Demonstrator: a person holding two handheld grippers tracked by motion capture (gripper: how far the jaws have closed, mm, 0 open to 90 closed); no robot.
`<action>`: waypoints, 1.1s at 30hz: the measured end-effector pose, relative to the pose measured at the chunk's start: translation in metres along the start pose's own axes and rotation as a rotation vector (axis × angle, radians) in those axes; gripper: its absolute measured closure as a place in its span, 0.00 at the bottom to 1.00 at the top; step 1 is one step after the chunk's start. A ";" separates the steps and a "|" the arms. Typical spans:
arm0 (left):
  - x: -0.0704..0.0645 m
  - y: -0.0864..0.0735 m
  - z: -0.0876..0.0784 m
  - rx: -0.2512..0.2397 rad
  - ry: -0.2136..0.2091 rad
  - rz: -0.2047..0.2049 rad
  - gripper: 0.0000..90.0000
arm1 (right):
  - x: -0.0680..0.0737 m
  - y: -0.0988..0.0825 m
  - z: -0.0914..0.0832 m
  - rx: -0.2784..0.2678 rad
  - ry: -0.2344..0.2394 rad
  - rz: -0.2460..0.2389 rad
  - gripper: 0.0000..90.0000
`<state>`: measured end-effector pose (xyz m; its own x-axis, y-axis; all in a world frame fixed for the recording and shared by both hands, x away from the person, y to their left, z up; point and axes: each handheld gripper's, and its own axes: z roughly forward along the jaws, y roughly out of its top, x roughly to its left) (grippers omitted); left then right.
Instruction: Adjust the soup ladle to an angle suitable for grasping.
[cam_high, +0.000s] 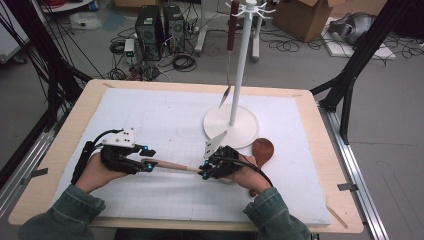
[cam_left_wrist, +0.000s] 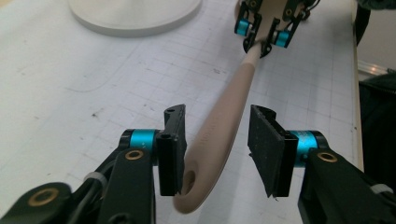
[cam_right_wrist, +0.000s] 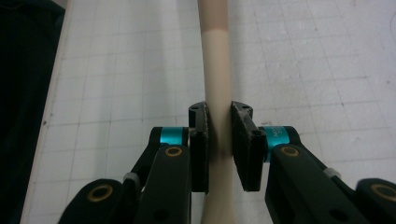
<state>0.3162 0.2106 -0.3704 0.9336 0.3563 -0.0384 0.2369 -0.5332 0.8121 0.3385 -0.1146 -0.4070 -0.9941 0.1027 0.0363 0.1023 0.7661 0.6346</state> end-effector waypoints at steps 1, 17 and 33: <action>0.001 -0.001 -0.003 -0.013 0.009 -0.013 0.61 | 0.000 -0.001 0.000 0.005 -0.001 0.005 0.87; 0.012 -0.008 -0.027 -0.080 0.078 -0.079 0.49 | -0.001 -0.003 -0.022 -0.097 -0.090 0.066 0.87; 0.006 0.009 -0.004 -0.130 0.023 -0.110 0.53 | 0.019 0.017 -0.022 -0.226 -0.136 0.115 0.87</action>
<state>0.3223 0.2112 -0.3609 0.8973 0.4251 -0.1187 0.2989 -0.3874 0.8721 0.3204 -0.1134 -0.3783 -0.9607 0.2764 0.0236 0.1877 0.5851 0.7889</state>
